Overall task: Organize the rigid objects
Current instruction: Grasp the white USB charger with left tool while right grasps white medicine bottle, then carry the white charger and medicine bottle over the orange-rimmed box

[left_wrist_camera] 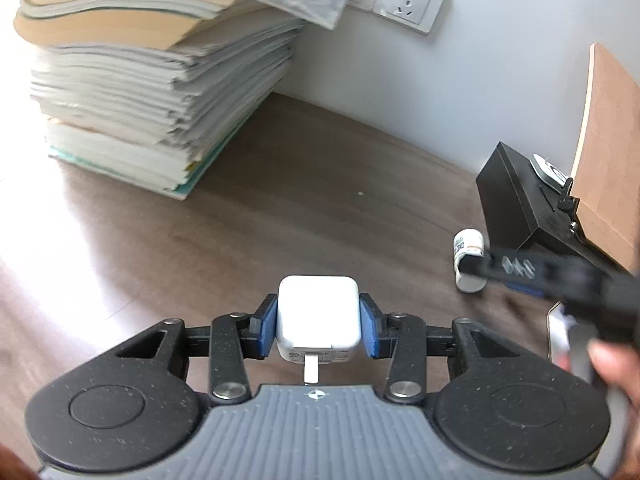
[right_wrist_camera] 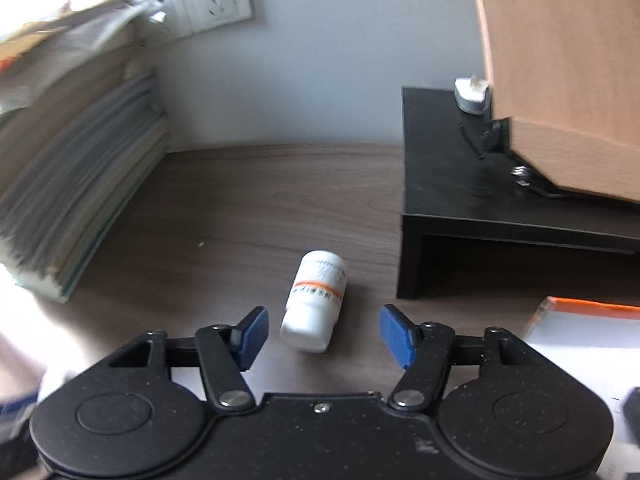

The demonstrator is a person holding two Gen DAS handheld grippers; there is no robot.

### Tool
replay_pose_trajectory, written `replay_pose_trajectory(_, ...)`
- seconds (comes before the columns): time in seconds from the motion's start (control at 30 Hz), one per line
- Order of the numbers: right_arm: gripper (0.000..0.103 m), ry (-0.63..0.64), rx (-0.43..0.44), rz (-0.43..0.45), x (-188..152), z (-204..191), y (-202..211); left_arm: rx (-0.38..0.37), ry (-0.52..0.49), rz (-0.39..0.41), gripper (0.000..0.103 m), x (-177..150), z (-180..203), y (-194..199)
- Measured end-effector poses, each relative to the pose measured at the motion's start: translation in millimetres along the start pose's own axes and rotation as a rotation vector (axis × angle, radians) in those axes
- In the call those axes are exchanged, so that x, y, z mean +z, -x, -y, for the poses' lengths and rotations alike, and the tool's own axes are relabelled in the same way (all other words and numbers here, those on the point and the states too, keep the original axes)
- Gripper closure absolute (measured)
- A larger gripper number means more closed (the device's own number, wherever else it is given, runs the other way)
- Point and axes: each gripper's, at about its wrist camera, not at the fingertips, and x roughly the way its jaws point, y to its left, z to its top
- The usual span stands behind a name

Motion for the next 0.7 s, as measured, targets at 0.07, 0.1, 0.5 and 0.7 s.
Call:
replay_pose_trajectory(0.07, 0.032, -0.010, 0.004, -0.011, 5.1, -2.3, -13.3, -0.006, 0.007, -0.004, 0.061, -1.8, -3.8, 1.2)
replay_pose_trajectory(0.1, 0.035, -0.004, -0.008, -0.013, 6.9, -4.1, -19.3, -0.007, 0.006, -0.005, 0.061, -2.7, -5.0, 1.6)
replay_pose_trajectory(0.5, 0.063, 0.063, -0.020, 0.039, -10.4, -19.5, 14.7, -0.063, -0.044, 0.010, 0.061, -2.7, 6.6, 7.3)
replay_pose_trajectory(0.7, 0.063, 0.065, -0.024, 0.091, -30.2, -13.4, 81.2, -0.131, -0.111, 0.028, 0.061, -7.6, 33.7, 24.2)
